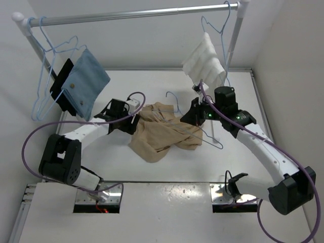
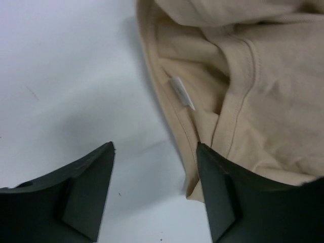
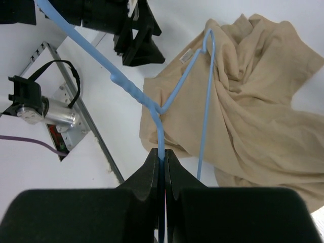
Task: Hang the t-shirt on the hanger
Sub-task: Place tshirt on hanger
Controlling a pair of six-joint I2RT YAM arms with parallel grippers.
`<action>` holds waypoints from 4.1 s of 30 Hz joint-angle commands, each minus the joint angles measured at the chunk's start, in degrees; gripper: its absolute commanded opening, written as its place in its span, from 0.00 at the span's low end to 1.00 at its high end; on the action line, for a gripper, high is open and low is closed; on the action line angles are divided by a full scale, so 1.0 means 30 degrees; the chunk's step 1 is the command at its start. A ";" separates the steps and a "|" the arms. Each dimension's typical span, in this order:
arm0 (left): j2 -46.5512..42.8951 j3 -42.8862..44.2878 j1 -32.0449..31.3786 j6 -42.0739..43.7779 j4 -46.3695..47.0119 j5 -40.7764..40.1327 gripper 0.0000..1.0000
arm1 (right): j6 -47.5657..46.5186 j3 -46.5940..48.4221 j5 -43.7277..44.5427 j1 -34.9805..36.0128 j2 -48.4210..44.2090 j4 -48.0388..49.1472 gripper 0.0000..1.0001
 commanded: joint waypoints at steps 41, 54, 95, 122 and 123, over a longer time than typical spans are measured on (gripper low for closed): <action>0.2584 0.7101 0.0039 0.5537 -0.4847 0.2340 0.00 | -0.4126 0.3710 -0.0173 0.1903 0.1336 -0.3739 0.00; 0.2377 1.0448 -0.0957 0.5100 -0.8136 0.1929 0.00 | -0.6528 0.5878 -0.0643 0.3223 0.3269 -0.3976 0.00; 0.1996 1.8623 -0.6318 0.3869 -1.1096 0.3685 0.00 | -1.0486 0.6703 0.1495 0.5889 0.7549 -0.1344 0.00; -0.0315 1.2386 -0.2572 0.7498 -1.0804 0.2345 0.57 | -0.6208 -0.3964 0.1466 0.6417 0.7927 1.2665 0.00; -0.1189 1.1310 -0.1872 0.7995 -1.0310 0.2047 0.57 | -0.6208 -0.4138 0.1466 0.6417 0.8103 1.3129 0.00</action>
